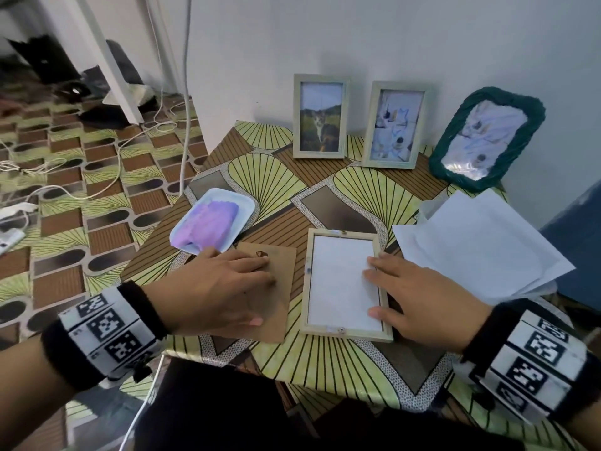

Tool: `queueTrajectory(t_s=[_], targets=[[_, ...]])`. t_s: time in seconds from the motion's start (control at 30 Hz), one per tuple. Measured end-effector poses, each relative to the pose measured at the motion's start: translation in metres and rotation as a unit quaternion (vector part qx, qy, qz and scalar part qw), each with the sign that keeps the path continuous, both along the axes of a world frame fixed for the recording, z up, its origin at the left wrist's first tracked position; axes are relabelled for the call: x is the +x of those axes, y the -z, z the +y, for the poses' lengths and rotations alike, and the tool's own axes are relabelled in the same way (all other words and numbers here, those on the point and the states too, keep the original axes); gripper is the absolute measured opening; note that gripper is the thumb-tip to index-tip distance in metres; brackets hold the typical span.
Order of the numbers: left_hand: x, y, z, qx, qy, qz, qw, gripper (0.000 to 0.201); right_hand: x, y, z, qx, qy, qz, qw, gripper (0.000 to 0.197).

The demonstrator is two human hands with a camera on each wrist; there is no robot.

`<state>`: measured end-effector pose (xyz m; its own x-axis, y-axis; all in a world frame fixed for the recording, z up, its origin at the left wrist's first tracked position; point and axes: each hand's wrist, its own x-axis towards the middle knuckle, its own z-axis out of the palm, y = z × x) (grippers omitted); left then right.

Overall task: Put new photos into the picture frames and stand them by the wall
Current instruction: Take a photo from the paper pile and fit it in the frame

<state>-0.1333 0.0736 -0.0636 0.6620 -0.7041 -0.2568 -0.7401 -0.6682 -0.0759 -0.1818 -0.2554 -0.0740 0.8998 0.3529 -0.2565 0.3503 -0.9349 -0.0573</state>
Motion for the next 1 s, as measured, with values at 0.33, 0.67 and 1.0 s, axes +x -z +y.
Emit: queueTrajectory(t_s=[0.33, 0.67, 1.0], targets=[[0.009, -0.013, 0.006, -0.024, 0.021, 0.075, 0.997, 0.077, 0.001, -0.001, 0.001, 0.014, 0.015, -0.002, 1.0, 0.067], [0.013, -0.014, 0.005, -0.01, 0.032, 0.056, 0.998, 0.072, 0.001, -0.001, 0.001, 0.039, 0.027, -0.005, 0.999, 0.066], [0.003, 0.0, 0.006, -0.154, -0.054, 0.07, 0.984, 0.056, 0.001, -0.002, 0.0, 0.055, 0.033, 0.001, 0.998, 0.066]])
